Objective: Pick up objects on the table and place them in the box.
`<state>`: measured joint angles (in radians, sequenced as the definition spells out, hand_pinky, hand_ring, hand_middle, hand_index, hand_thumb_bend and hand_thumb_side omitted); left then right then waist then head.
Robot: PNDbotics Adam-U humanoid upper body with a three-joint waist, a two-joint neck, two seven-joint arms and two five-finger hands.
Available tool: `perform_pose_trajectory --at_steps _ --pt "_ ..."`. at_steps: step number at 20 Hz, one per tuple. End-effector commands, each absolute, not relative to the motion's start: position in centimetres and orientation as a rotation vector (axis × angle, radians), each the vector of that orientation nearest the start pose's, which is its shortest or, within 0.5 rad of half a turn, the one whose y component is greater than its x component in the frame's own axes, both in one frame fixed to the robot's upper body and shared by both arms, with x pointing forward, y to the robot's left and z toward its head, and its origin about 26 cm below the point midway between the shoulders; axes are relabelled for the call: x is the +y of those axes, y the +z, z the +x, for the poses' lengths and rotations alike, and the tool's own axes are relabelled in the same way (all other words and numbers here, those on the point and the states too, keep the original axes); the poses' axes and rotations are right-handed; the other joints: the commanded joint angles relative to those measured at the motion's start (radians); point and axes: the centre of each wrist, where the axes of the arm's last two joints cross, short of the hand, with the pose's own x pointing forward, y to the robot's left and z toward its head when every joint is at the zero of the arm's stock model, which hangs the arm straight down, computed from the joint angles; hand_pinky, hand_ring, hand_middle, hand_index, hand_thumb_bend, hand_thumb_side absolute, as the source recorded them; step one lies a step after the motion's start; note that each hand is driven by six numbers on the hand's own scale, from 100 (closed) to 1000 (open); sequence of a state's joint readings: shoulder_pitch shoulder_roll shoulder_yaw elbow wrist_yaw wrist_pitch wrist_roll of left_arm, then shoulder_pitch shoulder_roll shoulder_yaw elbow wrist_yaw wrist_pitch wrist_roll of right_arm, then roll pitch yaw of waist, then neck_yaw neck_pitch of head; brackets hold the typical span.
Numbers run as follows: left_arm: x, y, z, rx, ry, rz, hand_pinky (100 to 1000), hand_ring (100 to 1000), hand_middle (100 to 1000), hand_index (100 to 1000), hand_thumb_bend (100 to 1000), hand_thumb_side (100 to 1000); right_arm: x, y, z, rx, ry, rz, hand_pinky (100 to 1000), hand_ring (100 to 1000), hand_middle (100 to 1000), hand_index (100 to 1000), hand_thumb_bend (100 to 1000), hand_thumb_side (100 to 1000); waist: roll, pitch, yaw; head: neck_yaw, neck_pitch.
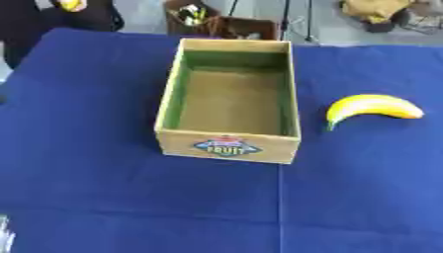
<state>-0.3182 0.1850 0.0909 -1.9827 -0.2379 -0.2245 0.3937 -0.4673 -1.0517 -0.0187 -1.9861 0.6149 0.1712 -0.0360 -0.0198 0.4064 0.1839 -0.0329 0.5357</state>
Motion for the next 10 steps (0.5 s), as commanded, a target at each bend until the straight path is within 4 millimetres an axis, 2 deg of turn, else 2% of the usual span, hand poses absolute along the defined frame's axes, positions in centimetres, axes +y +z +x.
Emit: perform_pose_trajectory --at_steps 1,6,10 --pt "26.2 20.4 30.2 -2.587 0.134 0.554 585 601 699 848 299 887 -32.6 35.3 27.7 2.407 -1.38 2.095 859 896 811 892 100 845 0.0 -0.021 0.0 -0.001 -0.001" --pt "26.2 20.4 30.2 -2.585 0.136 0.553 585 601 699 848 302 889 -32.0 35.7 27.7 2.399 -1.439 2.083 861 900 819 896 100 855 -0.003 -0.028 -0.002 0.003 -0.01" --pt "26.2 20.3 30.2 -2.583 0.138 0.549 585 601 699 848 304 892 -31.4 35.7 27.9 2.377 -1.528 2.071 861 903 823 899 100 865 -0.005 -0.033 -0.004 -0.021 -0.026"
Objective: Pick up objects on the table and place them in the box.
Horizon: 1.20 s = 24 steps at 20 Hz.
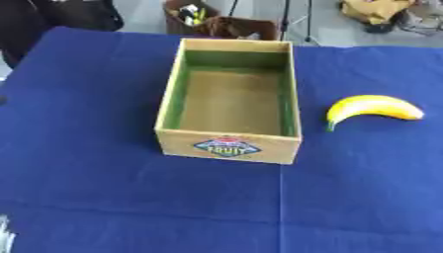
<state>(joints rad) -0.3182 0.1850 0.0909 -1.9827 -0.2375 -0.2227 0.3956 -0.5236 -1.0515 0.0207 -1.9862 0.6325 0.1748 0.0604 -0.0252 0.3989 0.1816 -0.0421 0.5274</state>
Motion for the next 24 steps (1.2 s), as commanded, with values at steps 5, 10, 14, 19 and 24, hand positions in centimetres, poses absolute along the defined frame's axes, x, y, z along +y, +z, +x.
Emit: perform_pose_trajectory --at_steps 5,10,14,19,24 --pt "26.1 20.3 30.2 -2.583 0.135 0.541 585 601 700 849 309 898 -30.4 36.0 28.1 2.367 -1.603 2.041 862 908 835 914 100 894 -0.002 -0.033 0.0 -0.033 -0.041" --pt "26.1 20.3 30.2 -2.581 0.132 0.54 586 601 700 849 314 899 -29.9 36.0 28.4 2.304 -1.715 2.06 866 923 866 926 100 946 -0.004 -0.038 0.002 -0.036 -0.042" --pt "26.1 20.3 30.2 -2.58 0.13 0.54 586 601 700 849 320 899 -29.8 36.0 28.7 2.242 -1.808 2.079 867 928 876 928 100 969 -0.006 -0.039 0.002 -0.034 -0.048" --pt "26.1 20.3 30.2 -2.578 0.126 0.537 586 600 699 848 323 901 -29.3 36.0 28.8 2.154 -1.98 2.046 865 928 865 927 100 1000 -0.008 -0.038 0.002 -0.029 -0.044" --pt "26.0 20.3 30.2 -2.576 0.12 0.532 586 600 700 848 324 900 -28.8 36.2 29.0 2.053 -2.131 2.035 857 915 833 926 100 1000 -0.01 -0.042 0.003 -0.005 0.006"
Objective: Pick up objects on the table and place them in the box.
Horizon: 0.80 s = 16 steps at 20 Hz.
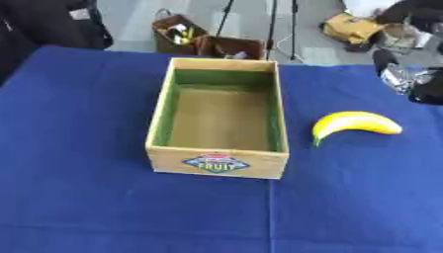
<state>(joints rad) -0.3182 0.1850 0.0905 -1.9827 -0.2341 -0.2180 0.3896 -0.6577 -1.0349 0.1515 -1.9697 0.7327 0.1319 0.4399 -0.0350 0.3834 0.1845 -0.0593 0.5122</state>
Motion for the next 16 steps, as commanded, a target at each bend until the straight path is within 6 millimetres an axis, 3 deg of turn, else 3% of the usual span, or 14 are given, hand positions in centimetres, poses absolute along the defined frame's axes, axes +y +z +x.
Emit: perform_pose_trajectory --at_steps 1,8,10,12,16 --pt "26.0 20.3 30.2 -2.576 0.12 0.532 586 600 700 849 324 900 -28.7 36.2 29.0 2.038 -2.155 2.03 857 914 831 927 100 1000 -0.001 -0.027 0.001 0.016 0.027" --pt "26.0 20.3 30.2 -2.575 0.118 0.529 587 600 700 848 321 897 -28.5 35.8 29.2 1.991 -2.349 1.973 864 915 819 928 100 965 -0.005 -0.035 0.002 0.032 0.051" --pt "26.0 20.3 30.2 -2.575 0.117 0.528 587 600 700 848 321 897 -28.6 35.7 29.4 1.989 -2.417 1.956 877 923 823 934 124 914 -0.006 -0.038 0.002 0.033 0.052" --pt "26.0 20.3 30.2 -2.574 0.117 0.528 587 600 700 847 320 894 -28.8 35.5 29.8 1.99 -2.509 1.918 901 937 823 949 264 789 -0.007 -0.04 0.002 0.034 0.052" --pt "26.0 20.3 30.2 -2.572 0.115 0.525 586 600 700 846 320 891 -29.2 35.8 30.8 1.99 -2.643 1.876 911 945 842 964 303 671 -0.008 -0.043 0.001 0.029 0.053"
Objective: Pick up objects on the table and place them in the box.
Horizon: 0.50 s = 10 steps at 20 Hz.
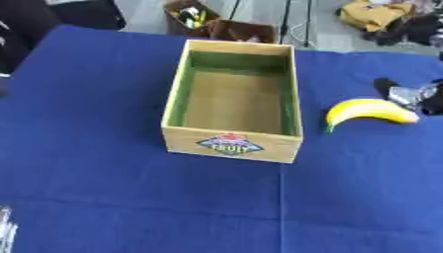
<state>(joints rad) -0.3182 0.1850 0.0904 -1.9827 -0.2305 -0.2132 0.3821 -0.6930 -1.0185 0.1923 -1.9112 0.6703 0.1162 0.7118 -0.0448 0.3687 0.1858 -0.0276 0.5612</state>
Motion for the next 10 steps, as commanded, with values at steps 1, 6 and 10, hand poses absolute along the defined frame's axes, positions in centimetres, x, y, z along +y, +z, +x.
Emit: perform_pose_trajectory --at_steps 1,6,10 --pt "26.0 20.3 30.2 -2.571 0.115 0.524 587 600 700 845 320 891 -29.3 35.8 31.1 -1.288 1.721 -1.213 913 946 849 967 309 660 0.002 -0.028 0.0 -0.005 0.003" --pt "25.9 20.2 30.2 -2.569 0.113 0.52 587 599 699 844 319 889 -29.8 36.0 32.4 -1.247 1.707 -1.196 918 953 884 982 322 627 0.002 -0.027 0.001 -0.017 0.005" --pt "25.9 20.2 30.2 -2.567 0.112 0.517 587 598 699 844 320 889 -30.2 35.8 33.6 -1.21 1.692 -1.2 919 955 893 985 285 594 0.002 -0.023 0.003 -0.027 0.005"
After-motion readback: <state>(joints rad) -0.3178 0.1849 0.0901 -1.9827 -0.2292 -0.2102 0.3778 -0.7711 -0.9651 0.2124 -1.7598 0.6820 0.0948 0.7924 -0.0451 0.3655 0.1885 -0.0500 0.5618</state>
